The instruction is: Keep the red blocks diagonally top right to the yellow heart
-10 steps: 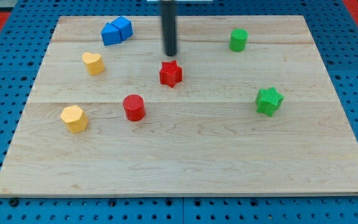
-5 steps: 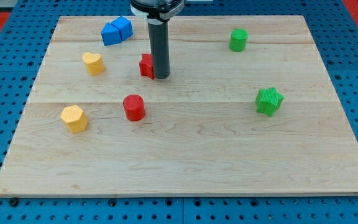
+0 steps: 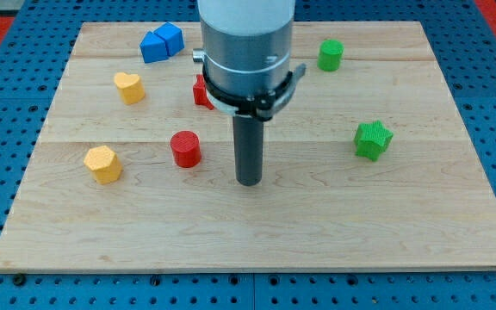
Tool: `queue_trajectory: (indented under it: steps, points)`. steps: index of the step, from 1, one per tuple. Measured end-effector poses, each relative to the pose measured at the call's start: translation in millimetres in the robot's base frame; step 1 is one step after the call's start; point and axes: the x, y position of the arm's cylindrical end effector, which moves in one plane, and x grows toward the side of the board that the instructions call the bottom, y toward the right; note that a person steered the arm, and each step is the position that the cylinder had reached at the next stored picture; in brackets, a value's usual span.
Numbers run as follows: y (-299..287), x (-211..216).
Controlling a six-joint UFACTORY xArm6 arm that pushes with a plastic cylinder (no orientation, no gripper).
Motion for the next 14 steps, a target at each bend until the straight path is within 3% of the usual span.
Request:
queue_trajectory:
  steps: [3, 6, 9, 10, 12, 14]
  points:
    - [-20.3, 0.7]
    - [-107.0, 5.0]
    - [-83.6, -83.6]
    - [-82.8, -86.0]
    - [-50.1, -76.4]
    - [11.2, -5.6]
